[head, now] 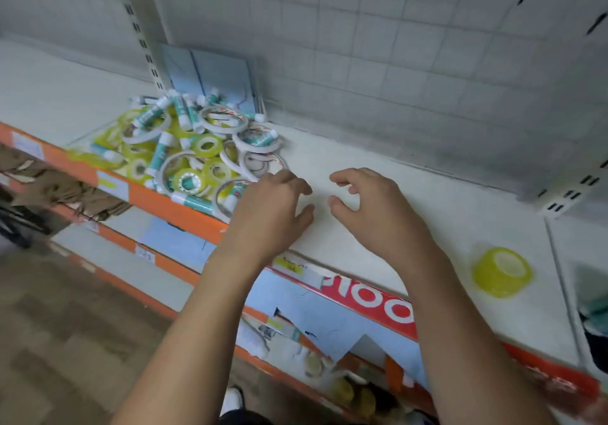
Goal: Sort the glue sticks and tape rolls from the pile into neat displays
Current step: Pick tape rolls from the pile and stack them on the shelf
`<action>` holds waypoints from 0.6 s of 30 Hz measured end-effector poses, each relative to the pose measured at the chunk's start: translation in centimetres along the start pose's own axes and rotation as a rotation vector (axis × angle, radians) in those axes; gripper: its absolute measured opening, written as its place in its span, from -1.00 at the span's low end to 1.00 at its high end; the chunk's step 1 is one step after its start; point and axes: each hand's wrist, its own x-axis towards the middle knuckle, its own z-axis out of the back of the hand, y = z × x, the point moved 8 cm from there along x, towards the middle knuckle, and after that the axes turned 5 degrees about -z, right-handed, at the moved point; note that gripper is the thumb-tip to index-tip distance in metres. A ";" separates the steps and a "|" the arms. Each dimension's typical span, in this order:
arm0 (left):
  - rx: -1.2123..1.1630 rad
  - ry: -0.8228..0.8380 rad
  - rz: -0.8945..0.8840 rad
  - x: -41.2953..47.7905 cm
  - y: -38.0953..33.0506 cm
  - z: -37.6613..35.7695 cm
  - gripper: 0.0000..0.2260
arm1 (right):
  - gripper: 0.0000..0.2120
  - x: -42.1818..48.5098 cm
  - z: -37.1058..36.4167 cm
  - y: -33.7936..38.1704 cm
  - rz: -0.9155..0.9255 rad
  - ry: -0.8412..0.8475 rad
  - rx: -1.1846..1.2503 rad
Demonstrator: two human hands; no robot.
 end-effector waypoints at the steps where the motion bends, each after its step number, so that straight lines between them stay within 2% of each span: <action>1: 0.014 -0.001 0.018 -0.4 1.5 0.5 -0.68 | -0.68 0.6 -1.1 1.2 0.020 0.011 0.009; 9: 0.060 0.019 0.047 -1.2 11.7 3.5 -0.72 | -0.71 4.5 -7.8 8.1 0.035 0.012 0.044; 18: 0.060 0.061 -0.156 1.4 15.0 2.7 -0.72 | -0.71 6.4 -10.6 7.5 -0.171 -0.070 0.040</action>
